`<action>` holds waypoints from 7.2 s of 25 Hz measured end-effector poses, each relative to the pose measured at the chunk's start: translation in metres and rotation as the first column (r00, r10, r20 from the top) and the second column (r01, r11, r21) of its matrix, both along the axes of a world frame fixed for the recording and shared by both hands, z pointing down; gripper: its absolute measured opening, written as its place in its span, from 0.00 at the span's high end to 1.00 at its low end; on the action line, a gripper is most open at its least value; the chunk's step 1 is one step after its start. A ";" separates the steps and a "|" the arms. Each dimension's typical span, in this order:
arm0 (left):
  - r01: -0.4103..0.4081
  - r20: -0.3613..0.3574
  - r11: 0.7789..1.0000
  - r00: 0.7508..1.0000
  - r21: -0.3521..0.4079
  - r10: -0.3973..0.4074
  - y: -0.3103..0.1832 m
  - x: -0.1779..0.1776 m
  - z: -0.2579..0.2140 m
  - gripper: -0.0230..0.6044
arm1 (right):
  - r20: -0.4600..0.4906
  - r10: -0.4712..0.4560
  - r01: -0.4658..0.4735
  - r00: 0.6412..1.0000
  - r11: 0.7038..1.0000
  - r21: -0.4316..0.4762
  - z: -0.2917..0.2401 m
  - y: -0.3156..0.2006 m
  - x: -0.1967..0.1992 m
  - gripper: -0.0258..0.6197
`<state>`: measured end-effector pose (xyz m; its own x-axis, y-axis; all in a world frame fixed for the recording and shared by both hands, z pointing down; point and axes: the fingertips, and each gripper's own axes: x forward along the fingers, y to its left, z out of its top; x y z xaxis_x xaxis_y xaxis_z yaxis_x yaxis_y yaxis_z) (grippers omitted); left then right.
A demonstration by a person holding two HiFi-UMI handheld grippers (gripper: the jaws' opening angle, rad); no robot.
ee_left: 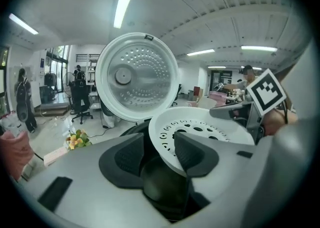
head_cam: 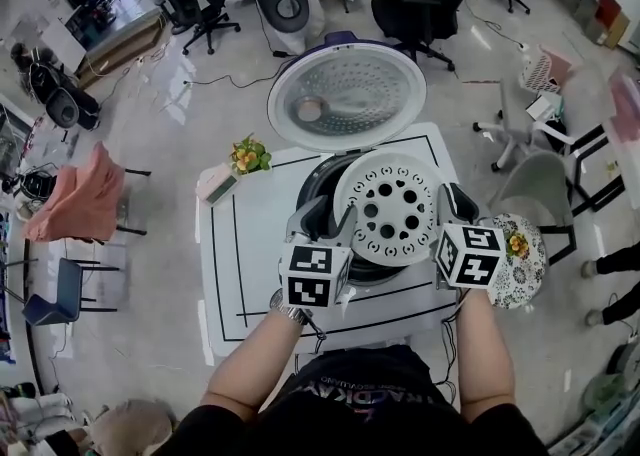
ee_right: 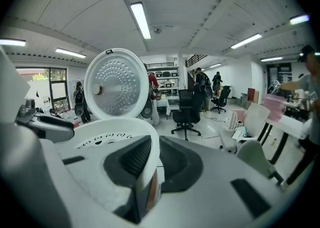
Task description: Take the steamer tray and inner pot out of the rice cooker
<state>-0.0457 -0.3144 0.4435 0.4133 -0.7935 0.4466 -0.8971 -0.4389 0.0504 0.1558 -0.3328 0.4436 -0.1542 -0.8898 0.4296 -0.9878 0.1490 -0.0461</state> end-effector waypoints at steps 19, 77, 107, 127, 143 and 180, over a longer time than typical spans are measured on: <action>0.127 -0.121 0.981 0.982 -0.144 -0.145 0.006 -0.007 0.004 0.82 | 0.166 -0.055 0.057 0.985 0.998 -0.011 0.006 0.020 -0.011 0.88; 0.617 -0.201 0.774 0.748 -0.142 -0.633 0.080 -0.391 0.072 0.86 | 0.149 -0.499 0.505 0.854 0.863 -0.005 0.061 0.002 -0.416 0.88; 0.593 -0.126 0.749 0.753 -0.296 -0.646 0.036 -0.409 0.212 0.86 | 0.153 -0.444 0.468 0.883 0.861 -0.201 0.214 -0.038 -0.432 0.88; 0.587 -0.041 0.751 0.779 -0.303 -0.626 0.034 -0.413 0.234 0.75 | 0.154 -0.443 0.468 0.883 0.856 -0.218 0.226 -0.043 -0.437 0.88; 0.571 -0.156 0.812 0.797 -0.126 -0.584 0.042 -0.387 0.123 0.60 | 0.229 -0.540 0.558 0.810 0.829 -0.021 0.123 -0.011 -0.456 0.70; 0.173 -0.191 0.984 0.968 0.043 -0.162 0.048 -0.074 -0.009 0.60 | 0.118 -0.221 0.191 0.968 0.955 0.225 -0.047 0.060 -0.091 0.70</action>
<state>-0.1196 -0.2666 0.4345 0.3435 -0.8811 0.3251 -0.9354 -0.2901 0.2021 0.0649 -0.2728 0.3969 -0.3888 -0.9000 0.1968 -0.9204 0.3698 -0.1271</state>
